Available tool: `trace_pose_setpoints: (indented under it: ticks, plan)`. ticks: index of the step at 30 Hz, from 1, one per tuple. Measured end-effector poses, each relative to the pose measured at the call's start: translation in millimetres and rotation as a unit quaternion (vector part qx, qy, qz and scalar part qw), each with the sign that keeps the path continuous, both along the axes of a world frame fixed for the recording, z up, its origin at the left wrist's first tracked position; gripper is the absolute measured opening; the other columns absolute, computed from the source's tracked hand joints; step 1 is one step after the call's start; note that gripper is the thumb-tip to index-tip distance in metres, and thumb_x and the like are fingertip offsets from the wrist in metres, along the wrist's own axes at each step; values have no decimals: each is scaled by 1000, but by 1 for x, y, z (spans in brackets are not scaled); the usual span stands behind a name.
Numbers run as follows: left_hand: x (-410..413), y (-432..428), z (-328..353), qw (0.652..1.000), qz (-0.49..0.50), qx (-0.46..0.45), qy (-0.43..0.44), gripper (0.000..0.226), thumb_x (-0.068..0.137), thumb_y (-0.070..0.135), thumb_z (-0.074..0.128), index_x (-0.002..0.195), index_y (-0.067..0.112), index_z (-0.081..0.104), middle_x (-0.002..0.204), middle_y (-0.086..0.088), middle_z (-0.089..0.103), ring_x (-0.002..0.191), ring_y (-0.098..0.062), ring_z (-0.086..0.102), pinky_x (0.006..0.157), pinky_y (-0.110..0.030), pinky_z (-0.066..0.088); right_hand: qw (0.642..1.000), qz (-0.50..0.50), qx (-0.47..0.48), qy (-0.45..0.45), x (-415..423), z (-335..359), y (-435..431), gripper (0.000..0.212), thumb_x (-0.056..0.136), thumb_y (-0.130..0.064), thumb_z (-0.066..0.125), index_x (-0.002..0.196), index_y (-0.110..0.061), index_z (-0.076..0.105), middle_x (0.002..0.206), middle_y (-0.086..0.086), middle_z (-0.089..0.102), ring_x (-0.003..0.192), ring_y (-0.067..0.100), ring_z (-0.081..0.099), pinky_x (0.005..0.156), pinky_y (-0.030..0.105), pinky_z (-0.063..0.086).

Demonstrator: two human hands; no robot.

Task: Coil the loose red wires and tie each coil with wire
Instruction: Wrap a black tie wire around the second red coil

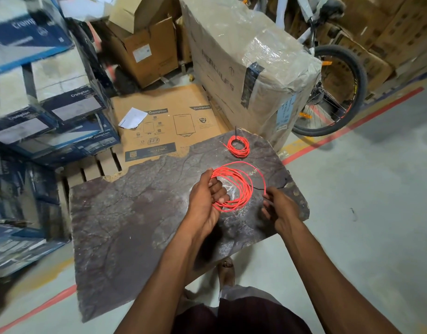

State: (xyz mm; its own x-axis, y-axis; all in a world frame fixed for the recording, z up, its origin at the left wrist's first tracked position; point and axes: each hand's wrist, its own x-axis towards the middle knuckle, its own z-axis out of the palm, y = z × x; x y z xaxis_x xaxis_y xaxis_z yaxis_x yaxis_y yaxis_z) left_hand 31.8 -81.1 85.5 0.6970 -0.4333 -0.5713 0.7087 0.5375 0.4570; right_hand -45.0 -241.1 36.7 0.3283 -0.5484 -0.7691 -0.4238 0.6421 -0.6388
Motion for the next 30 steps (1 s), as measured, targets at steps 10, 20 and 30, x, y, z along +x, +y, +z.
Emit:
trace_pose_setpoints:
  ticks: [10,20,30]
  plan:
    - [13,18,62,995,-13,-47,-92,43,107,29,42,66,20,34,44,10,23,34,-4,23,41,-20,33,982,165,43,-74,13,71,22,16,91,-31,69,77,-24,66,68,-12,61,53,1,51,45,16,30]
    - [7,35,80,990,-40,-13,-138,45,106,40,42,66,21,36,49,9,20,37,-5,21,53,-27,49,963,193,101,-157,27,109,47,19,96,-29,62,77,-25,62,54,-9,53,48,4,37,46,18,24]
    - [0,51,89,977,-41,75,-194,43,97,56,45,69,23,37,61,5,16,46,-7,20,57,-27,48,960,190,117,-166,29,118,68,37,92,-29,66,56,-22,66,53,-9,48,48,8,43,41,17,30]
